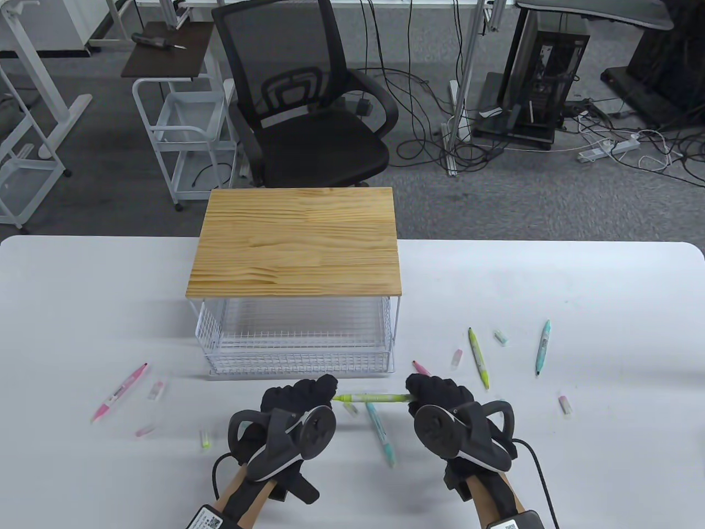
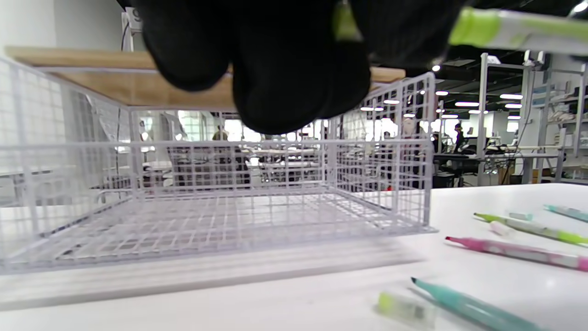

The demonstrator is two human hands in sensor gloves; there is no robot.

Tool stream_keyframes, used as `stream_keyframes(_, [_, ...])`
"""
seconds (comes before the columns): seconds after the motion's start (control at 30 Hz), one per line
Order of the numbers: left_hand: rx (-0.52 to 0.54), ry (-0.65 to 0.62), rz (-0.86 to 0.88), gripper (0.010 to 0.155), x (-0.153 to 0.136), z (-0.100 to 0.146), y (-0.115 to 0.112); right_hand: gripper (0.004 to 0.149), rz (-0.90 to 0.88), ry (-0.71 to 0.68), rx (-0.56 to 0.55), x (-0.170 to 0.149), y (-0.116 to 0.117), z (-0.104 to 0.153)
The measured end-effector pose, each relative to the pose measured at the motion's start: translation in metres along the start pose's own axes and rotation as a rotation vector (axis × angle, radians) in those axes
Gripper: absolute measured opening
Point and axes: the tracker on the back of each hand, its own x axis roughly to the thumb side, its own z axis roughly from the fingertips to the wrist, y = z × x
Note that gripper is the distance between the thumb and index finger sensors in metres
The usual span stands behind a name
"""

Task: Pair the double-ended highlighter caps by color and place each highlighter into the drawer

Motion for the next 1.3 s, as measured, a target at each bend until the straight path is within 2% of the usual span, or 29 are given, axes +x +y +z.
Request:
stream_keyframes(0.13, [0.048,-0.061,0.026,0.051,0.004,0.002,0.001,0.052,-0.021,-0.017,0.005,0.004,0.001,0.0])
stream_keyframes(0.4, [0.168,-0.125,-0.058,0.052,0.006,0.005,0.005,0.051,-0.026,-0.02,-0.003,0.004,0.0,0.0])
stream_keyframes(0.83, [0.233,-0.18,-0.098,0.05,0.014,0.01,0.008,0.051,-0.074,-0.028,-0.037,0.002,-0.004,0.005])
stream_keyframes(0.97, [0.233,-0.188,-0.106,0.05,0.01,0.008,0.007,0.051,-0.064,-0.03,-0.015,0.0,-0.001,0.002])
stream_keyframes(1.03, [0.201,-0.186,-0.064,0.05,0.007,0.006,0.005,0.051,-0.167,-0.02,0.015,-0.009,0.004,-0.002])
stream_keyframes(1.1, [0.181,-0.172,-0.1,0.051,0.007,0.004,0.003,0.052,-0.229,0.017,0.079,-0.013,0.005,-0.004])
stream_keyframes(1.13, [0.177,-0.154,-0.119,0.051,0.006,0.003,0.002,0.052,-0.218,0.035,0.077,-0.015,0.005,-0.003])
stream_keyframes(1.2, [0.149,-0.1,-0.145,0.05,-0.003,0.0,0.0,0.052,-0.07,0.076,0.006,-0.023,0.002,0.001])
stream_keyframes(1.3, [0.126,-0.018,-0.089,0.05,-0.021,-0.005,0.003,0.051,0.025,0.141,-0.028,-0.04,0.0,0.006])
